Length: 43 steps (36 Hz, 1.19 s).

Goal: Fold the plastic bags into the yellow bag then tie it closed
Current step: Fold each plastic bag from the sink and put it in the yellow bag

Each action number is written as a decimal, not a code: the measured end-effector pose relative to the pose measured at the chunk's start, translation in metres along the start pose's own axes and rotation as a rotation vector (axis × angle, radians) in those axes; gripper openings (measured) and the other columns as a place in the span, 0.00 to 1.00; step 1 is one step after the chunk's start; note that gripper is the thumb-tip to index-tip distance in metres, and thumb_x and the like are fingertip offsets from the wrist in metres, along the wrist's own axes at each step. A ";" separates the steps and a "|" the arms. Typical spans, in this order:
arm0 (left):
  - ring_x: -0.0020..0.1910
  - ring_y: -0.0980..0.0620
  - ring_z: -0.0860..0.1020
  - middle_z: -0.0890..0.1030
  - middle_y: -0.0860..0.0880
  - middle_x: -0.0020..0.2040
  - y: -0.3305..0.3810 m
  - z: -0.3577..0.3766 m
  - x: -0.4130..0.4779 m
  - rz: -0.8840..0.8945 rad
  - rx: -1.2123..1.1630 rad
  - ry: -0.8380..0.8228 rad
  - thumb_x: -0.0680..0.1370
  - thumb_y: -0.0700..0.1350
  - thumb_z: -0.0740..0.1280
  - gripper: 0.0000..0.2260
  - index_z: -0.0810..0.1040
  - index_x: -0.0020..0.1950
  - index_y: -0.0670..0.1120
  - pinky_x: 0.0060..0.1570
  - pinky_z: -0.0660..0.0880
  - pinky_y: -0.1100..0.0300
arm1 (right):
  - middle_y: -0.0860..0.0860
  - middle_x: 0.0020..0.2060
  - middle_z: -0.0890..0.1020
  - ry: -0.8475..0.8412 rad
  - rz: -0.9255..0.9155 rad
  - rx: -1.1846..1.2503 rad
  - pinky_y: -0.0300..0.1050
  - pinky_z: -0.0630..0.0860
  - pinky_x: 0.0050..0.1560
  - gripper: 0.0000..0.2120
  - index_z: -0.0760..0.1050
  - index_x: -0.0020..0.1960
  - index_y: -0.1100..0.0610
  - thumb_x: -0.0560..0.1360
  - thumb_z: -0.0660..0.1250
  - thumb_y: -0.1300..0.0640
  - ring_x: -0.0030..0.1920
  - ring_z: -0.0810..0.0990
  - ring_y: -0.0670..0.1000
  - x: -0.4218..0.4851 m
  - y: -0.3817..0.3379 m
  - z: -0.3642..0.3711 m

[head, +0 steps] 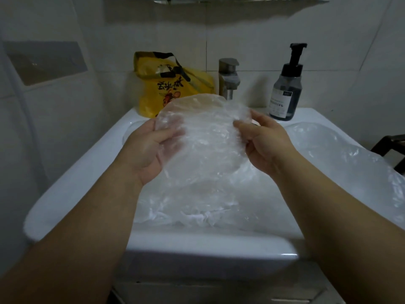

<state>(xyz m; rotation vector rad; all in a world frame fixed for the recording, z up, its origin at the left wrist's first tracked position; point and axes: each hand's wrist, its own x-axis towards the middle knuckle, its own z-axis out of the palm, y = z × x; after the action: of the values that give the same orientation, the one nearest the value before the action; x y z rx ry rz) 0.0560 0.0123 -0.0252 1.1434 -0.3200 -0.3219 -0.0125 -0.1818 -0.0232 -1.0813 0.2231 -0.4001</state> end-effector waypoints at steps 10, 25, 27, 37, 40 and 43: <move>0.39 0.56 0.83 0.84 0.52 0.42 0.001 0.000 -0.004 -0.119 0.013 -0.095 0.72 0.52 0.67 0.16 0.79 0.57 0.48 0.41 0.81 0.61 | 0.55 0.36 0.79 -0.077 0.189 -0.167 0.38 0.75 0.28 0.05 0.75 0.49 0.63 0.78 0.64 0.61 0.27 0.79 0.46 -0.007 0.005 0.007; 0.39 0.58 0.83 0.85 0.53 0.40 0.004 -0.004 0.003 0.038 -0.206 0.107 0.82 0.38 0.58 0.11 0.77 0.54 0.50 0.35 0.79 0.64 | 0.56 0.51 0.81 -0.066 0.111 0.197 0.42 0.78 0.33 0.17 0.66 0.70 0.54 0.82 0.58 0.59 0.38 0.84 0.51 -0.005 -0.005 0.004; 0.39 0.57 0.83 0.85 0.52 0.40 0.004 -0.003 0.002 0.029 -0.179 0.091 0.82 0.36 0.57 0.13 0.79 0.49 0.49 0.36 0.80 0.63 | 0.57 0.56 0.80 -0.058 0.096 0.206 0.49 0.81 0.43 0.16 0.66 0.67 0.50 0.81 0.58 0.61 0.47 0.83 0.54 -0.003 -0.005 0.001; 0.41 0.58 0.78 0.79 0.51 0.45 -0.007 -0.001 0.003 0.142 0.162 0.198 0.76 0.36 0.69 0.07 0.79 0.49 0.49 0.39 0.77 0.67 | 0.57 0.60 0.76 -0.185 0.077 -0.105 0.39 0.77 0.34 0.16 0.76 0.59 0.59 0.76 0.60 0.72 0.39 0.79 0.48 -0.012 -0.005 0.005; 0.44 0.60 0.77 0.76 0.52 0.44 -0.006 -0.002 0.001 0.204 0.221 0.187 0.74 0.33 0.70 0.12 0.79 0.52 0.49 0.43 0.76 0.69 | 0.57 0.64 0.74 -0.112 -0.017 -0.345 0.43 0.79 0.52 0.29 0.69 0.70 0.61 0.72 0.63 0.77 0.53 0.80 0.53 -0.008 0.000 0.001; 0.41 0.63 0.76 0.77 0.56 0.41 -0.010 -0.004 -0.002 0.320 0.600 0.192 0.72 0.35 0.73 0.20 0.78 0.61 0.49 0.46 0.74 0.73 | 0.51 0.61 0.74 -0.069 -0.149 -0.697 0.36 0.76 0.49 0.33 0.65 0.73 0.57 0.71 0.67 0.74 0.57 0.77 0.51 -0.009 0.001 -0.001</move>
<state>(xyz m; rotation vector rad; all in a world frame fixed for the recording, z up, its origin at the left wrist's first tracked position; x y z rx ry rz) 0.0547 0.0130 -0.0366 1.6691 -0.4383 0.1836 -0.0205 -0.1781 -0.0247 -1.8018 0.2271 -0.4280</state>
